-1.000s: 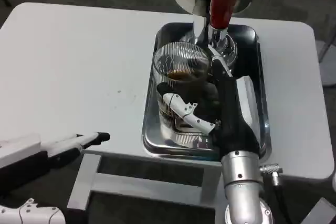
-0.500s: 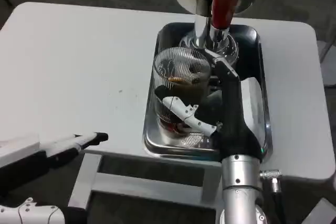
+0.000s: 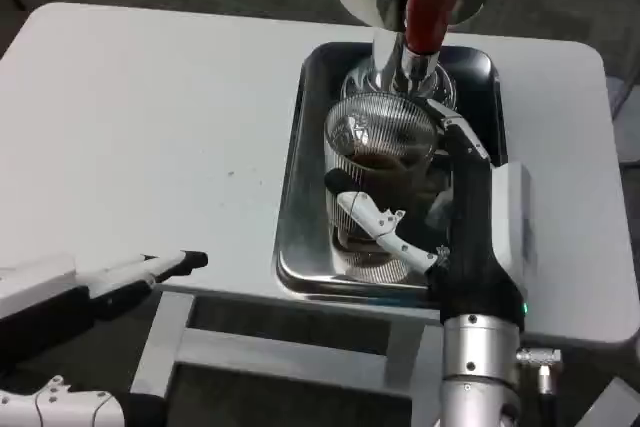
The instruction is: Grasp the cup under the faucet to collect the drink, then remove the cup.
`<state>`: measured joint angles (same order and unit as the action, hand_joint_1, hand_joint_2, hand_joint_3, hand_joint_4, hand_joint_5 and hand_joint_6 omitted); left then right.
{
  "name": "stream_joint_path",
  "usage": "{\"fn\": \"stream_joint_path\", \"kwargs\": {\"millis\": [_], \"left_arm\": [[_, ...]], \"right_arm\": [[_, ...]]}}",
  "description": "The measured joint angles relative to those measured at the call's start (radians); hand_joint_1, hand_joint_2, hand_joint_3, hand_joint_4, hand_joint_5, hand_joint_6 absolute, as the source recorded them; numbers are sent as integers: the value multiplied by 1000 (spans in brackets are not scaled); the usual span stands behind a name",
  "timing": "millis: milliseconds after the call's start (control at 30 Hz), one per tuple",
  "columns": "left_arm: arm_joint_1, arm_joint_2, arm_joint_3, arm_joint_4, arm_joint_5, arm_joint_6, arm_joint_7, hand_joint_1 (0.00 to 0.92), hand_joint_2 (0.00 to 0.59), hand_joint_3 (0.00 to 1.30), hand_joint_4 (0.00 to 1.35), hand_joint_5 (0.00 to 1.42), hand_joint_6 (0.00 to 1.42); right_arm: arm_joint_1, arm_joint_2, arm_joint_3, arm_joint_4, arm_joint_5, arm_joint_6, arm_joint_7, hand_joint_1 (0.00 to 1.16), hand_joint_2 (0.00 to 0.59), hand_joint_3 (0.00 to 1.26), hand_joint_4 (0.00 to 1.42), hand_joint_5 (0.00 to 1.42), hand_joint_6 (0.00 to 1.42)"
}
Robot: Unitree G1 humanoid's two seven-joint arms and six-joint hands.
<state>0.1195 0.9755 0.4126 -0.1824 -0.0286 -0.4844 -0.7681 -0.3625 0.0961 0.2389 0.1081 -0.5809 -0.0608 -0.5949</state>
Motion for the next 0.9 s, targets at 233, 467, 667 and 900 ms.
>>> {"fn": "stream_joint_path", "kwargs": {"millis": [233,467,667,900], "left_arm": [[-10,0,0,0,-1,-3,0,0,88,0,0,0,167],[-46,0,-6,6,-9,-12,0,0,88,0,0,0,167],[-97,0,-35,32,-15,-19,0,0,88,0,0,0,175],[-149,0,-57,68,-29,-33,0,0,84,0,0,0,179]], "right_arm": [[42,-14,-5,-110,-26,20,2,760,249,650,808,1022,1410],[98,-32,-21,-218,-45,97,84,774,234,686,835,1057,1424],[143,-49,-35,-275,-59,146,137,772,234,700,846,1072,1424],[181,-62,-51,-327,-62,179,164,770,236,702,856,1086,1424]]}}
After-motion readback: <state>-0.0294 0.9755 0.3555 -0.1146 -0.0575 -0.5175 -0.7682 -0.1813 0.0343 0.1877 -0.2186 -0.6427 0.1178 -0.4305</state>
